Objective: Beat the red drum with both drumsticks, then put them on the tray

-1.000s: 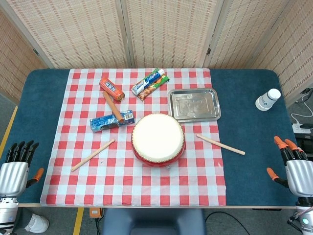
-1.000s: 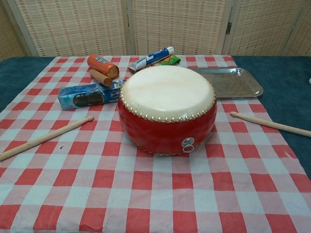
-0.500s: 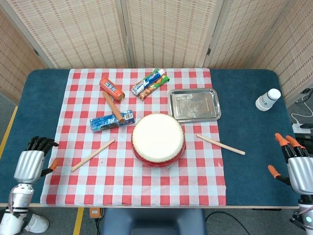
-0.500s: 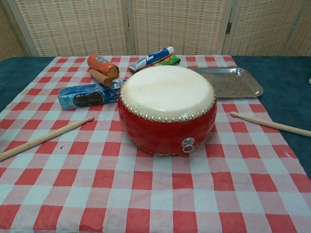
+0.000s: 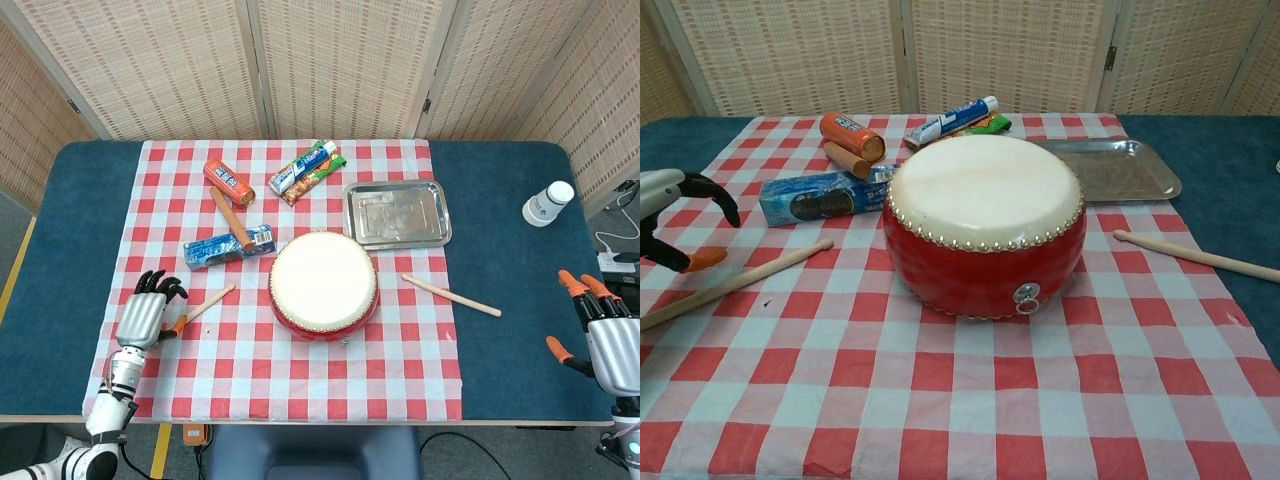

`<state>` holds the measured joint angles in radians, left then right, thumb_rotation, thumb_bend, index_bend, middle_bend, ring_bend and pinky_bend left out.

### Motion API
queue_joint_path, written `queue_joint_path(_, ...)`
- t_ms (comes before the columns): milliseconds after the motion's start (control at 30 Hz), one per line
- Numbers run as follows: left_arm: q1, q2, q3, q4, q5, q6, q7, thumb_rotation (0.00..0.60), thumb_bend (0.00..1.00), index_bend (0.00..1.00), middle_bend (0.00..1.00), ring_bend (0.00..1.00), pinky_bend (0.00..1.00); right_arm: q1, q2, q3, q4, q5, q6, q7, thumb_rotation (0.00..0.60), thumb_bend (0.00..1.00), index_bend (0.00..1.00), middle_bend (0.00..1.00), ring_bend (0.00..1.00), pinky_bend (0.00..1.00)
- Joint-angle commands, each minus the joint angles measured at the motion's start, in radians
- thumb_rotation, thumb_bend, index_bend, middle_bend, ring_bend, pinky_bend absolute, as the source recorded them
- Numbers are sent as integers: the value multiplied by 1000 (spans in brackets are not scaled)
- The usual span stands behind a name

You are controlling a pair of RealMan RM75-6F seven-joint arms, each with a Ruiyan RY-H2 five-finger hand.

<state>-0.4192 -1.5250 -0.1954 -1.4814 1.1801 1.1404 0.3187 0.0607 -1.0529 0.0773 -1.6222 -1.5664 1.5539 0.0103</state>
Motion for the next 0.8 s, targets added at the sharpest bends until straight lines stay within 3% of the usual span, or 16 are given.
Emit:
queue_joint_path(33,-29,-45,-10,32,-56,-24,52,600,352,400,188,26,18,-2,0,-3,3,-2,2,7,600,154,0,179,90,259)
queue_joint_path(500,-57,-150,-10,121,-193,-16,152,600,340,426,149,0,0,-1,0,-12,15,-2,-11,30,600,154,0,179,91,259)
queue_joint_path(800,-57,-128,-16,92,-254,-64,122,600,347,434,134,0,0,6,-3,-10,18,-1,-16,31,600,154,0,179,90,260)
